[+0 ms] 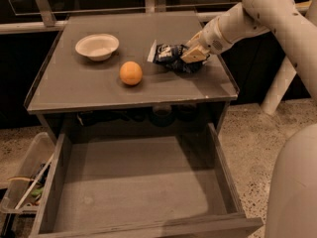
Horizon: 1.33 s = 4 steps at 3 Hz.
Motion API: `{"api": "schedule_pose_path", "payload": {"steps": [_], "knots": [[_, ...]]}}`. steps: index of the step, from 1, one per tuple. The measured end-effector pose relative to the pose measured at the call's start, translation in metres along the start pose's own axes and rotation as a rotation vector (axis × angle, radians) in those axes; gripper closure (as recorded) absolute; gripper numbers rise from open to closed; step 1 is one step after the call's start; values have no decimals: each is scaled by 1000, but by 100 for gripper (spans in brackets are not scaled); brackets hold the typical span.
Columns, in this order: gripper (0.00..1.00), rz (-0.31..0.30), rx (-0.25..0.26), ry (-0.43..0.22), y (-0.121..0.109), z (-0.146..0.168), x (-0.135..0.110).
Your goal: Place blue chip bag into top drawer
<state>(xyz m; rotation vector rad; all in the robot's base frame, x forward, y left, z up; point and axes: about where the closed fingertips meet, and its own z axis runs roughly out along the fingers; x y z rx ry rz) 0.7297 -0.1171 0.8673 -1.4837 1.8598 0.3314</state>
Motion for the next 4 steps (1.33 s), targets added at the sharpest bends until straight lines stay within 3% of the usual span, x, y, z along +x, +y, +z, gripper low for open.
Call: {"api": "schedule_pose_path", "payload": {"steps": [2,4], "knots": [[100,-21,-12,-20,8,-8,-11],[100,-56,6,-62,22,-52,-33]]}}
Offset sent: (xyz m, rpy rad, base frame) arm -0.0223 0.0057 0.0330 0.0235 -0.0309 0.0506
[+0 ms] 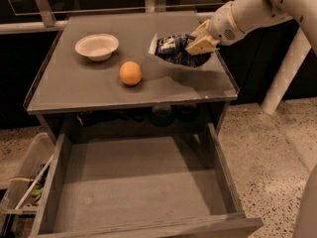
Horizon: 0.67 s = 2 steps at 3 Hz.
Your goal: Place blue chip bag into top drawer
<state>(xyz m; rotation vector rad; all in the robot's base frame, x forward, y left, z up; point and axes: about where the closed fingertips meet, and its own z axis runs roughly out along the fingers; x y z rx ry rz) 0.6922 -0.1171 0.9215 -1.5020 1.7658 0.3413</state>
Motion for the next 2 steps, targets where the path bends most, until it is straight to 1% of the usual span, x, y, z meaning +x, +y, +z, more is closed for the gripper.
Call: {"api": "schedule_pose_path", "payload": {"steps": [1,2], "knots": [[100,-15,16,-1,12,-26,-2],[100,-38,7,27,32,-49,3]]}}
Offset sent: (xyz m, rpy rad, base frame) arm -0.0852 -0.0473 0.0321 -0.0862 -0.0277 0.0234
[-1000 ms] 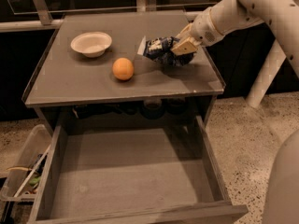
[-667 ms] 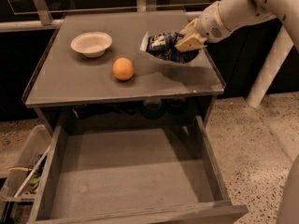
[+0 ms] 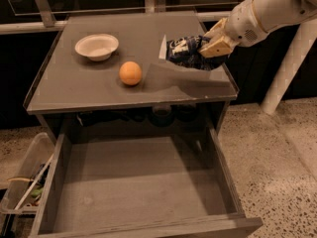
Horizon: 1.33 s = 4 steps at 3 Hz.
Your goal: Place blue chip bag into top drawer
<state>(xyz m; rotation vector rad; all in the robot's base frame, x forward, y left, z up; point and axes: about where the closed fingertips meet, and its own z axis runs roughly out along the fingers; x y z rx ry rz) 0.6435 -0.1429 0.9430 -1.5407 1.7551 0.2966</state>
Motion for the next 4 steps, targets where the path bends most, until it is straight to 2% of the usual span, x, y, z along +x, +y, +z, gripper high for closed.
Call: {"api": "schedule_pose_path", "payload": {"steps": [2,3,4], "knots": [[100,-49,-53,58,67,-35,17],[100,-59,-73,36,135,-31,58],[100,-59,-73,35,135,-31,58]]}}
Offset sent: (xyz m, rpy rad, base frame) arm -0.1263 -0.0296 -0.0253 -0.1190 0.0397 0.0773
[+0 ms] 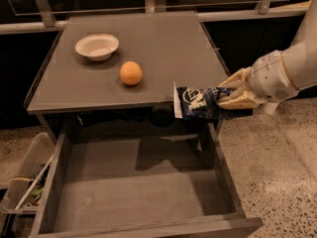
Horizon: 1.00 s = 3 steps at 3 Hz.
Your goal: Place blue chip bag into top drawer
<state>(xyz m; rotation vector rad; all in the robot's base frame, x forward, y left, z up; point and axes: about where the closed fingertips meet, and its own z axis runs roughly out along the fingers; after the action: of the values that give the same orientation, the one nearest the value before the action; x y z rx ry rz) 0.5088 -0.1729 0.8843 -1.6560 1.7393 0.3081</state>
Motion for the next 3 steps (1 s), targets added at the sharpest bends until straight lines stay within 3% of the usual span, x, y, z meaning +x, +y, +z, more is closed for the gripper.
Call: {"api": "schedule_pose_path", "payload": {"steps": [1,2,3], "knots": [[100,11,20,-35,18,12,-3],[100,26,94,-122,55,29,-17],[100,35,142,-204,107,58,-20]]}}
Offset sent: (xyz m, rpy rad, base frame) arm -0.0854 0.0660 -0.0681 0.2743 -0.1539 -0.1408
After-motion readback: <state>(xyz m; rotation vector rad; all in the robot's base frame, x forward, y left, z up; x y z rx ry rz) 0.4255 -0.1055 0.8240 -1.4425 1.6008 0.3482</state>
